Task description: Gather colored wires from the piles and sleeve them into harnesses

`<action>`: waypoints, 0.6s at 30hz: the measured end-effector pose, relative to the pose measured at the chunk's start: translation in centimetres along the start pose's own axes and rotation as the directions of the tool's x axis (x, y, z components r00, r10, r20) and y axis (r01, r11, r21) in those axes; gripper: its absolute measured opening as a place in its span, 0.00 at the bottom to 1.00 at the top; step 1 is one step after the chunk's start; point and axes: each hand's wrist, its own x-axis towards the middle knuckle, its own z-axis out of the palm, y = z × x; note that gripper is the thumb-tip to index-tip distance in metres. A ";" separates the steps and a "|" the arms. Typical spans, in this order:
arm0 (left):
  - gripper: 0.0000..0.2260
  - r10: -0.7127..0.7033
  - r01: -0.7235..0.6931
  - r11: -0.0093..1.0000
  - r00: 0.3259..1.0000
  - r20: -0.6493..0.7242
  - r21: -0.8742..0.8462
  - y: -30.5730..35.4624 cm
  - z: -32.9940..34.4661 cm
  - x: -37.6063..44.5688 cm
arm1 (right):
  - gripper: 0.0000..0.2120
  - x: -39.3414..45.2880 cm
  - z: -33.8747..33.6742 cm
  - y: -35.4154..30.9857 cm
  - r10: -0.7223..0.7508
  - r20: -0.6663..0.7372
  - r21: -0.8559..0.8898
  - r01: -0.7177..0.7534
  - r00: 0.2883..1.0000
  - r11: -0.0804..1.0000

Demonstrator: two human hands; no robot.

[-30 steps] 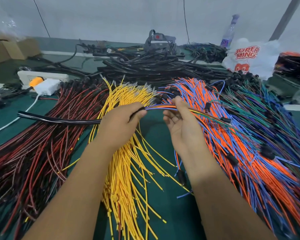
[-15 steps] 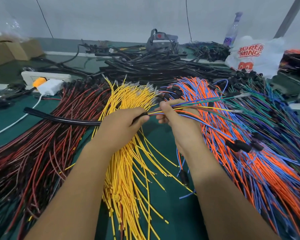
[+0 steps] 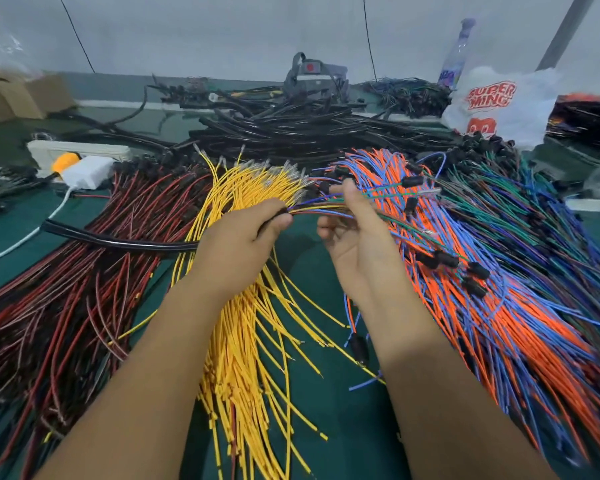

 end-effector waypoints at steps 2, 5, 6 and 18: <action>0.08 0.007 -0.008 0.999 1.000 0.013 0.051 -0.2 0.0 -0.1 | 0.05 0.0 0.0 -0.3 -0.030 -0.069 0.004 0.030 0.997 1.000; 0.09 0.014 -0.018 0.993 0.999 0.043 0.114 -0.5 -0.2 -0.2 | 0.07 0.1 -0.2 0.0 -0.133 -0.098 -0.100 0.123 0.986 0.987; 0.09 0.012 -0.019 0.991 0.999 0.053 0.136 -0.5 -0.3 -0.2 | 0.08 0.1 -0.3 0.1 -0.178 -0.087 -0.143 0.164 0.980 0.976; 0.08 0.027 -0.040 0.977 0.997 0.067 0.208 -0.3 -0.4 -0.4 | 0.13 0.7 -0.5 1.0 -0.288 0.028 -0.377 0.277 0.957 0.884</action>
